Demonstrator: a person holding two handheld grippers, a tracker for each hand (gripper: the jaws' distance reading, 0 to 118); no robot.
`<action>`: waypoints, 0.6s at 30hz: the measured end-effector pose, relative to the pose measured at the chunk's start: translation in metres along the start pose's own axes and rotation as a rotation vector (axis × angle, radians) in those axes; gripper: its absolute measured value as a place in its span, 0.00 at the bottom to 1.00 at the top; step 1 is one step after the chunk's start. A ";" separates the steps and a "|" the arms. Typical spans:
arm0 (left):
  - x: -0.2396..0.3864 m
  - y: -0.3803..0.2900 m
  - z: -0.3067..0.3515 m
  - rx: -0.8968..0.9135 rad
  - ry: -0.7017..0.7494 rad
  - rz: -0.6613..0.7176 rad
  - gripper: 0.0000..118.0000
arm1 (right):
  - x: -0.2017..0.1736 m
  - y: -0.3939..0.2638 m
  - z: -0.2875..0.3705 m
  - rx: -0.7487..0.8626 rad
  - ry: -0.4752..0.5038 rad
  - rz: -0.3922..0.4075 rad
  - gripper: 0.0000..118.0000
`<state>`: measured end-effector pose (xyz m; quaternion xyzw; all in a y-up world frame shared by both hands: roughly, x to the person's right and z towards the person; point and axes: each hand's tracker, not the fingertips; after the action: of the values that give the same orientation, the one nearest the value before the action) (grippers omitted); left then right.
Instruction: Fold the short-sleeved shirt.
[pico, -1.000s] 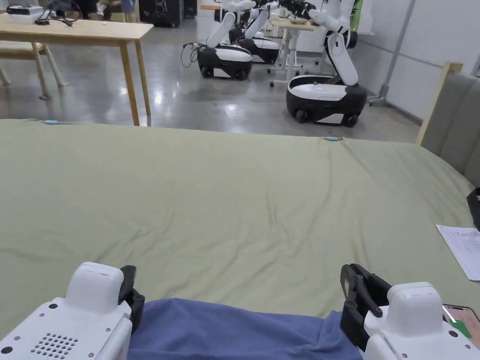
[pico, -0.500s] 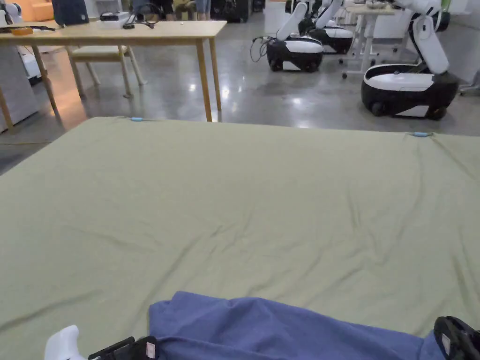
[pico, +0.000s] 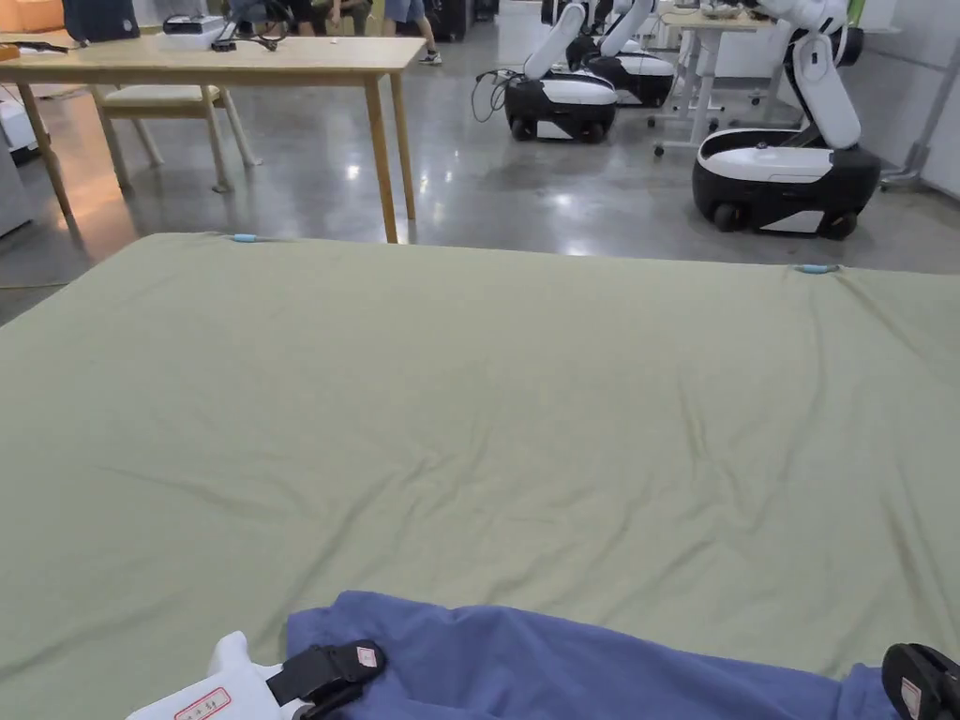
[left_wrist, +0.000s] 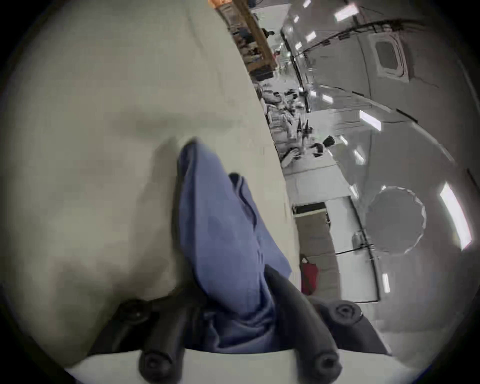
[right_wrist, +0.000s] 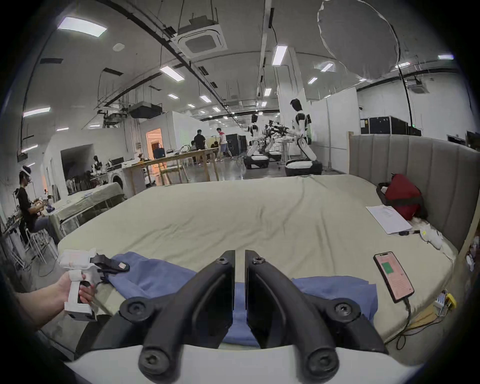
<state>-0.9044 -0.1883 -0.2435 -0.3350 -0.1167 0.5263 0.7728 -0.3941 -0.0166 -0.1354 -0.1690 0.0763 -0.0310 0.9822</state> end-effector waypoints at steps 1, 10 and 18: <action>0.003 0.001 0.008 0.030 0.024 -0.047 0.07 | 0.001 0.000 0.001 -0.001 -0.002 0.002 0.08; 0.082 0.012 0.074 0.241 0.235 -0.576 0.07 | 0.004 0.001 0.002 -0.005 0.016 0.013 0.08; 0.222 -0.132 -0.014 0.092 0.209 -1.341 0.06 | 0.014 -0.004 0.016 0.015 0.013 0.007 0.08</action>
<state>-0.7074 -0.0250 -0.2078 -0.2063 -0.2013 -0.0974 0.9526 -0.3781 -0.0162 -0.1213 -0.1614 0.0830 -0.0291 0.9830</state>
